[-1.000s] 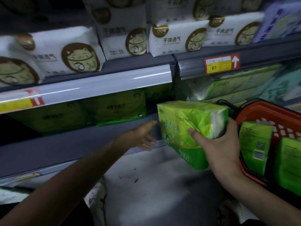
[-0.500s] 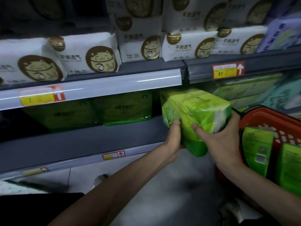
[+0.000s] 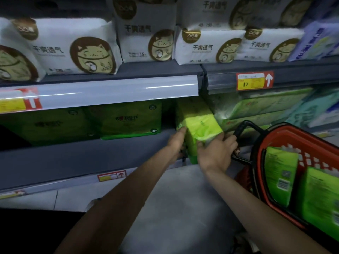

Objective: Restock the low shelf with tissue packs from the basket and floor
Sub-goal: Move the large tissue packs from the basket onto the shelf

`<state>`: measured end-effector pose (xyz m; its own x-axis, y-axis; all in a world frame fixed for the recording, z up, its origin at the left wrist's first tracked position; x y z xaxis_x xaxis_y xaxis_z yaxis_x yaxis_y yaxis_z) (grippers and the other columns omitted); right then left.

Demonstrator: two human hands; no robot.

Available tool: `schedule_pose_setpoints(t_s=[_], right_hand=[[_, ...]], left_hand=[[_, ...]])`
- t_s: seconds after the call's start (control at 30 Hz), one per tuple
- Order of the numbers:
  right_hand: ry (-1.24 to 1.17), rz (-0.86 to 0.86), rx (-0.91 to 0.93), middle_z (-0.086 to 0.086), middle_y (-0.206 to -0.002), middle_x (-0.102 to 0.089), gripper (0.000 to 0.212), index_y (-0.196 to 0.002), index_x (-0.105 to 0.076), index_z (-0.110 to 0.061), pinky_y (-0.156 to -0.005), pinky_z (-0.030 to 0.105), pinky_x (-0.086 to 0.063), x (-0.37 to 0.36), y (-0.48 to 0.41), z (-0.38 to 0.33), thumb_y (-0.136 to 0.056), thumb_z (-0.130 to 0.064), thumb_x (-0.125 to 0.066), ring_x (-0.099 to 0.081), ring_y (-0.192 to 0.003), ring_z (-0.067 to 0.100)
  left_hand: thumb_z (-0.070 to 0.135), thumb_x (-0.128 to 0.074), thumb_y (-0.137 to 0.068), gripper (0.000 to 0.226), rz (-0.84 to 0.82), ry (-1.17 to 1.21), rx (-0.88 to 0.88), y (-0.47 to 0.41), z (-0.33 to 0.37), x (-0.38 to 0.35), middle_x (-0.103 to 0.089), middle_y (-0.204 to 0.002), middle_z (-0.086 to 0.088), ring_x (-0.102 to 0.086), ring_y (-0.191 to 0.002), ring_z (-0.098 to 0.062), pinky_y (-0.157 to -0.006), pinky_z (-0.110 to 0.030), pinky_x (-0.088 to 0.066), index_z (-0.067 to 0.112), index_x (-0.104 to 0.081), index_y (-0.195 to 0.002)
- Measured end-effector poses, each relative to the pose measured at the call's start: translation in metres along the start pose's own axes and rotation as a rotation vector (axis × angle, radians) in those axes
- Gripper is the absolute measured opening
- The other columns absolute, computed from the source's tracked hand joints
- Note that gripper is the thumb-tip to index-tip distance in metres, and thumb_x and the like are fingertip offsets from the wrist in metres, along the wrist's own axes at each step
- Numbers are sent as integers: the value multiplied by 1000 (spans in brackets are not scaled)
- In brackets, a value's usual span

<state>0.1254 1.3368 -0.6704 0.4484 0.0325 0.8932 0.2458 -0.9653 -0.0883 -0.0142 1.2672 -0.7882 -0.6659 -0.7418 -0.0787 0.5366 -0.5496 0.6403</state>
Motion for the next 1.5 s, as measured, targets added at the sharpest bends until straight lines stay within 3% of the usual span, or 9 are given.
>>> schedule_pose_setpoints(t_s=[0.17,0.37,0.5,0.63,0.93,1.13,1.3,1.4,1.5], right_hand=[[32,-161,41,18,-129,-54,60,-129,-54,-3,-85,37,-46,4,-9,3,-87,-42,-73,-55,-121,39],[-921,-471,-742,11,-128,-65,96,-140,-49,-25,-73,52,-61,-68,4,30,-59,-69,-77,-67,-111,39],[-1126,-369,-805,13,-123,-70,41,-128,-61,-16,-75,49,-61,-89,-1,34,-92,-29,-75,-69,-107,36],[-1216,-360,-786,13,-123,-71,31,-126,-66,-17,-73,43,-62,-101,-10,32,-95,-17,-71,-70,-108,34],[-1053,-434,-848,10,-129,-62,41,-134,-59,-17,-74,48,-57,-98,-22,20,-96,-28,-70,-60,-122,33],[-893,-665,-757,19,-119,-67,50,-127,-58,-7,-66,43,-54,-86,4,19,-92,-42,-67,-67,-99,36],[-706,-562,-516,20,-105,-72,63,-109,-68,-4,-75,61,-61,-68,-10,28,-52,-29,-77,-70,-92,43],[-447,-557,-277,18,-106,-71,28,-90,-68,-5,-91,56,-58,-17,8,-14,-76,-28,-75,-67,-103,42],[-241,-579,-44,16,-121,-69,42,-123,-67,-5,-97,38,-53,14,25,-55,-90,-31,-72,-62,-116,38]], left_hand=[[103,-59,-49,110,-7,140,-45,-22,-28,-19,-59,-146,7,-58,-131,-22,-112,-49,-46,46,-55,-143],[72,-77,-67,101,-61,197,-97,2,-16,-26,-50,-152,11,-53,-135,-18,-112,-47,-47,47,-35,-157],[63,-83,-64,91,-42,210,-142,-8,-15,-25,-56,-148,14,-55,-133,-12,-114,-42,-46,44,-52,-148],[55,-82,-66,83,-33,161,-245,-14,-1,-19,-70,-131,12,-65,-120,-9,-106,-33,-52,39,-58,-145],[62,-75,-84,93,-96,-7,-166,-18,20,-6,-32,-166,4,-36,-150,-20,-115,-33,-32,33,-32,-161],[50,-73,-91,69,-83,-112,-160,12,18,4,-52,-154,1,-52,-137,-23,-107,-36,-45,28,-49,-152],[25,-79,-91,88,-48,-449,-271,48,27,47,-39,-162,-7,-39,-148,-24,-118,-28,-34,15,-29,-162],[38,-80,-88,93,3,-639,-279,76,31,84,-38,-163,-6,-42,-145,-24,-118,-35,-38,22,-27,-162],[71,-71,-75,105,55,-849,-312,108,43,120,-41,-161,-7,-43,-145,-27,-117,-41,-42,35,-25,-162]])
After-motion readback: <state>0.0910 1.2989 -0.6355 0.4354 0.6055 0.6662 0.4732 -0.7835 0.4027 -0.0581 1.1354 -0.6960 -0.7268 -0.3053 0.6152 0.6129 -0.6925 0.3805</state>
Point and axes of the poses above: each hand's wrist, its own y-axis away from the middle knuckle, its own x-axis out of the back of the hand, z = x × y, the point moved 10 cm from there along -y, towards the middle knuckle
